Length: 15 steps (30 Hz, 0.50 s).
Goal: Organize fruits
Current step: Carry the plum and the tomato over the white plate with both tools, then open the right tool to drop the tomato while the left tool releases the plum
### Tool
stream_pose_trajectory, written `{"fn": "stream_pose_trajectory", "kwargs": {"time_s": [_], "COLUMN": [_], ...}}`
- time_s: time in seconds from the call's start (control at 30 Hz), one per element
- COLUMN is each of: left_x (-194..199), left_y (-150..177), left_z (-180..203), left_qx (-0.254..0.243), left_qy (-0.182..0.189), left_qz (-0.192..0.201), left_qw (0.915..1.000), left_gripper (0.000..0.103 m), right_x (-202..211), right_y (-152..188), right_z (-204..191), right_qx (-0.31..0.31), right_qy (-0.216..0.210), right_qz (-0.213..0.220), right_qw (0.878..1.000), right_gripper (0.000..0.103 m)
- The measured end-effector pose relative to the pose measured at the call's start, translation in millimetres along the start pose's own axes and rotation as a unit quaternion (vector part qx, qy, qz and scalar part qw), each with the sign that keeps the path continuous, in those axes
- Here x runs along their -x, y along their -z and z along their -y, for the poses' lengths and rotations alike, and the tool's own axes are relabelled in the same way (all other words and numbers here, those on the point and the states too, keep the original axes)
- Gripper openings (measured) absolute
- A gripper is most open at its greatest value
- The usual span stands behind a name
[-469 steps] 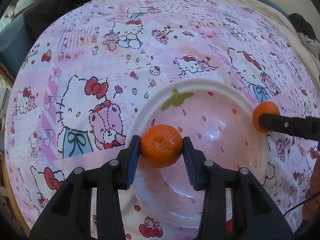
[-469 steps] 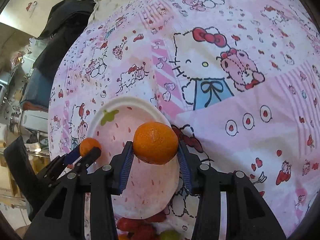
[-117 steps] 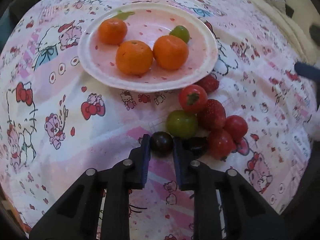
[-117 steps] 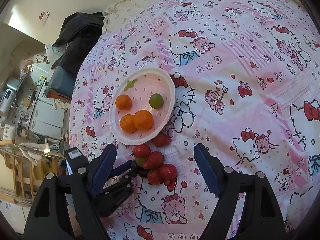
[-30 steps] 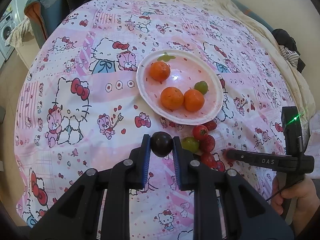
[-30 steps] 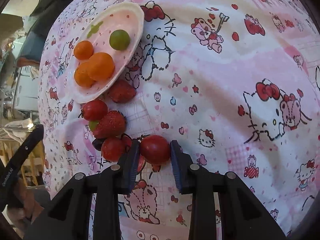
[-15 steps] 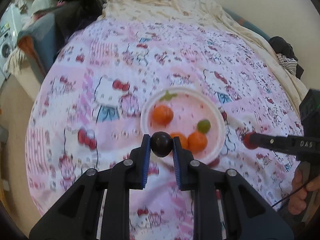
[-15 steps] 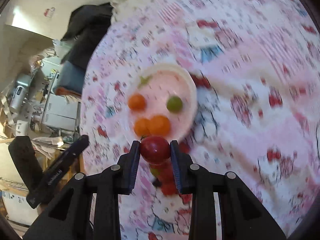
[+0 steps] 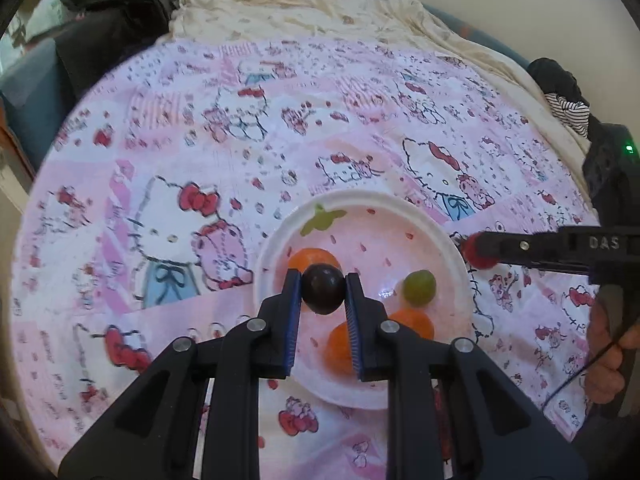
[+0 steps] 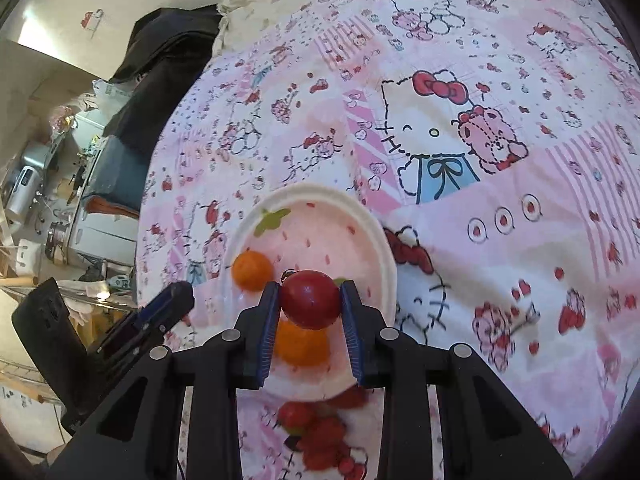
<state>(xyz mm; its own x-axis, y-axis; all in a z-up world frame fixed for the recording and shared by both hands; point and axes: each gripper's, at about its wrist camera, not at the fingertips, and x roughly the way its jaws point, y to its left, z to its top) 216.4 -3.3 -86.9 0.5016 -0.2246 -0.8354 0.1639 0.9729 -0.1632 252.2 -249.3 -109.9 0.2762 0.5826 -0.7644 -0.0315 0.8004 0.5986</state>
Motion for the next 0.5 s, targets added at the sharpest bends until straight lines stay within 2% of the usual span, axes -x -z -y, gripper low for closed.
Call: {"fn": "stream_pose_trajectory", "kwargs": {"time_s": [0.27, 0.5], "left_x": [-21, -29], "left_y": [8, 12], "left_z": [-8, -10], "left_qx": [0.021, 0.028], "left_qy": [-0.012, -0.018], "left_qz": [-0.031, -0.04], "left_qw": [0.9992, 0.9986], "left_gripper": [0.018, 0.018], "right_x": [-23, -30], "right_y": [-7, -4], "right_z": [10, 19], "right_qx": [-0.016, -0.025], "right_qy": [0.01, 0.02], "right_qz": [-0.009, -0.02], "right_qw": [1.0, 0.999], "right_gripper": [0.032, 0.033]}}
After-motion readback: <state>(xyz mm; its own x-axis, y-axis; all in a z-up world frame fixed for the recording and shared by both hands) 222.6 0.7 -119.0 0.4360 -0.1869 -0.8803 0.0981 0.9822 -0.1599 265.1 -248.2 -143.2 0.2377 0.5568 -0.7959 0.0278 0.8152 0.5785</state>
